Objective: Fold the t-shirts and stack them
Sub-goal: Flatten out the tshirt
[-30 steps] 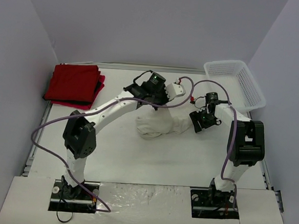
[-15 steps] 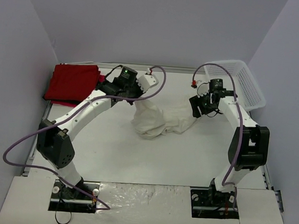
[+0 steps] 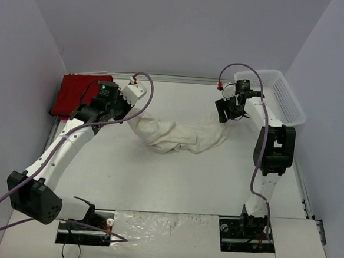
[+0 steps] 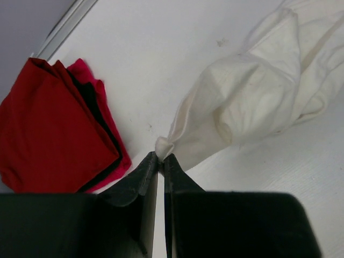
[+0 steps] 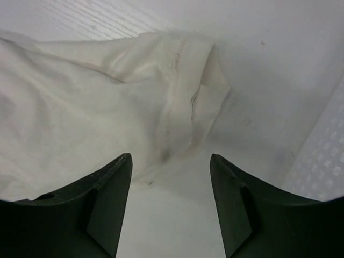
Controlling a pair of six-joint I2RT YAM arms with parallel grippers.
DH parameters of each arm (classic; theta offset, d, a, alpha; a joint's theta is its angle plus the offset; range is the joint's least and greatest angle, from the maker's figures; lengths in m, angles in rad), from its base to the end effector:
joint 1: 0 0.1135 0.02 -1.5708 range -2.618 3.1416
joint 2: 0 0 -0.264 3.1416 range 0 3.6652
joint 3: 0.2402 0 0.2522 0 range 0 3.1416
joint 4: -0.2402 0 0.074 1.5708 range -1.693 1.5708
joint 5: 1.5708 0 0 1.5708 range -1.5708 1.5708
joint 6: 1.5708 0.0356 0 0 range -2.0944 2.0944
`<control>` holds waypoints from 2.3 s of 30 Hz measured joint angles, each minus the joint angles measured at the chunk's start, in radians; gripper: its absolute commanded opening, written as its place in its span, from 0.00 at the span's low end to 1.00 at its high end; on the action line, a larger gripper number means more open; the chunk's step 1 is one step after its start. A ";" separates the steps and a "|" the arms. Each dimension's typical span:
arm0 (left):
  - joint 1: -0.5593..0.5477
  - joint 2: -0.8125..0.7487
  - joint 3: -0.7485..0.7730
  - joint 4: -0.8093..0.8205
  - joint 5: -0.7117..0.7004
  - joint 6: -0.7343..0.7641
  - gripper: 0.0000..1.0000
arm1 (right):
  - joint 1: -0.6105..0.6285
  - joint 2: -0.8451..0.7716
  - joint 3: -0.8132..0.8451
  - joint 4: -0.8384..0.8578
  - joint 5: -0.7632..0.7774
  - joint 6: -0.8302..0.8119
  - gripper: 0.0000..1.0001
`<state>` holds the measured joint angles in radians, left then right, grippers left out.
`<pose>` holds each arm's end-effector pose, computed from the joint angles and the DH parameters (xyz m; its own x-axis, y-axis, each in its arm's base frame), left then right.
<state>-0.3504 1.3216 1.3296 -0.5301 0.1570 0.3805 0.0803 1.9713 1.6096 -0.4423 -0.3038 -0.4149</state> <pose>0.2742 -0.1061 0.3769 -0.2617 0.4862 -0.8337 0.6070 0.7546 0.2495 0.4459 0.0466 0.2483 -0.5427 -0.4295 -0.7218 -0.5487 0.8319 -0.0825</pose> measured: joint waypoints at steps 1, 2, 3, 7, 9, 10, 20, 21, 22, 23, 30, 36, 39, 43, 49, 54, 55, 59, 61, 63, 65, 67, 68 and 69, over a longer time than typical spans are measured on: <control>0.000 0.000 -0.015 0.002 0.003 0.000 0.02 | 0.000 0.033 0.012 -0.002 0.003 0.003 0.56; 0.000 0.000 -0.031 0.003 0.003 0.000 0.02 | 0.000 0.061 0.017 -0.002 0.006 0.005 0.56; 0.001 0.000 -0.048 0.004 0.005 0.000 0.02 | 0.000 0.085 0.017 -0.005 0.009 0.006 0.56; 0.010 0.002 -0.089 0.002 0.010 0.000 0.02 | 0.000 0.135 0.014 -0.028 0.009 0.006 0.55; 0.013 0.004 -0.091 0.004 0.011 -0.002 0.02 | 0.000 0.136 0.008 -0.033 0.008 0.006 0.55; 0.013 0.005 -0.091 0.006 0.011 -0.004 0.02 | 0.000 0.136 0.008 -0.032 0.008 0.006 0.52; 0.020 0.027 -0.098 0.022 0.035 -0.023 0.02 | 0.000 0.136 -0.014 -0.033 -0.031 -0.001 0.00; 0.021 0.029 -0.101 0.023 0.036 -0.024 0.03 | 0.001 0.136 -0.014 -0.033 -0.031 0.000 0.00; 0.024 0.030 -0.103 0.024 0.036 -0.024 0.02 | 0.001 0.136 -0.014 -0.033 -0.031 -0.001 0.00; 0.026 0.030 -0.106 0.029 0.034 -0.024 0.02 | 0.001 0.136 -0.014 -0.033 -0.031 0.000 0.00; 0.091 0.030 -0.106 0.063 -0.050 -0.050 0.02 | 0.000 0.090 0.037 -0.074 -0.003 0.001 0.00; 0.209 0.008 0.012 0.068 -0.103 -0.084 0.02 | -0.003 -0.079 0.199 -0.096 0.021 0.017 0.00; 0.245 -0.061 0.034 0.073 -0.104 -0.095 0.02 | -0.005 -0.212 0.211 -0.093 0.023 0.026 0.00; 0.247 -0.177 0.005 0.072 -0.106 -0.097 0.02 | -0.005 -0.351 0.181 -0.090 0.024 0.030 0.00; 0.248 -0.288 -0.105 0.054 -0.102 -0.089 0.02 | -0.009 -0.407 0.036 -0.099 0.026 0.030 0.00; 0.248 -0.304 -0.188 0.024 -0.094 -0.086 0.02 | -0.009 -0.402 -0.066 -0.124 0.020 0.032 0.00; 0.248 -0.304 -0.196 0.018 -0.094 -0.086 0.02 | -0.009 -0.402 -0.073 -0.125 0.019 0.033 0.00; 0.249 -0.309 -0.198 0.008 -0.094 -0.084 0.02 | -0.014 -0.404 -0.079 -0.123 0.018 0.039 0.00; 0.253 -0.317 -0.198 0.008 -0.089 -0.080 0.02 | -0.019 -0.409 -0.079 -0.123 0.018 0.041 0.00; 0.254 -0.324 -0.199 0.010 -0.085 -0.078 0.02 | -0.023 -0.418 -0.080 -0.121 0.020 0.045 0.00; 0.254 -0.335 -0.209 0.019 -0.085 -0.078 0.02 | -0.025 -0.434 -0.091 -0.114 0.032 0.048 0.00; 0.254 -0.350 -0.230 0.026 -0.085 -0.077 0.02 | -0.030 -0.457 -0.108 -0.110 0.042 0.051 0.00; 0.254 -0.361 -0.245 0.030 -0.085 -0.076 0.02 | -0.034 -0.467 -0.114 -0.108 0.046 0.052 0.00; 0.254 -0.372 -0.261 0.032 -0.085 -0.074 0.02 | -0.039 -0.479 -0.122 -0.106 0.050 0.053 0.00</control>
<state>-0.0959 0.9493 1.0691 -0.4980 0.0723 0.3061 0.0410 1.4921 1.4876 -0.5480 -0.2543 -0.3618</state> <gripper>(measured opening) 0.055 0.033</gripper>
